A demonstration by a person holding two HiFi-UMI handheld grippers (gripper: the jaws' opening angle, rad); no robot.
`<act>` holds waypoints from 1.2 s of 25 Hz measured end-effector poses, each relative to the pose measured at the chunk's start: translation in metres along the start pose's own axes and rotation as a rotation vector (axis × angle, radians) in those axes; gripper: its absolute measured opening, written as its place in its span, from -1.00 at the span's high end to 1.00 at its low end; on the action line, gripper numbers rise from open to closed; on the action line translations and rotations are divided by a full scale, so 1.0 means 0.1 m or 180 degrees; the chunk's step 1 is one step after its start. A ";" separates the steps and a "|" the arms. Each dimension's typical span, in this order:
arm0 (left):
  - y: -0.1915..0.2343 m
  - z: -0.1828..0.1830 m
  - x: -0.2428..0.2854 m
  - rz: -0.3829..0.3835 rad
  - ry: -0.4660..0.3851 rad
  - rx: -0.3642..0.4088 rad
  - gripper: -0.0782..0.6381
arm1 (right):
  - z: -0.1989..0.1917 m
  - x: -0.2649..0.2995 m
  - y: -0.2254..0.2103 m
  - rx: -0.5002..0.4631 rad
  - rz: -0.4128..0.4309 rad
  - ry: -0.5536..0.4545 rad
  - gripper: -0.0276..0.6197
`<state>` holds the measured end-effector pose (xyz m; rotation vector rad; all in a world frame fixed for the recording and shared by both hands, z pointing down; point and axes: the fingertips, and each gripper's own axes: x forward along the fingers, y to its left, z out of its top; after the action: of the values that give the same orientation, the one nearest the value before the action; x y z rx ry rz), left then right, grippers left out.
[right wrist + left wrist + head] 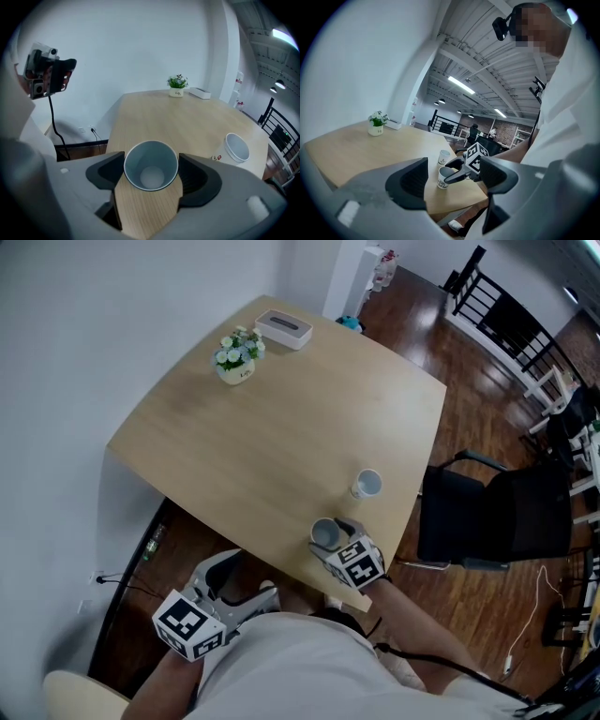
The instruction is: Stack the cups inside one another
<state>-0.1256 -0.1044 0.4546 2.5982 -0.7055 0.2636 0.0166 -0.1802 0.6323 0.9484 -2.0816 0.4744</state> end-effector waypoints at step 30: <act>-0.41 0.13 0.74 0.0169 -0.0112 -0.0075 -0.23 | 0.55 -0.71 -1.85 0.0133 -0.0412 -0.0540 -0.21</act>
<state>-0.0408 -0.1106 0.4499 2.5703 -0.7862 0.2250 0.1588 -0.2999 0.5450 1.1754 -2.1505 0.3824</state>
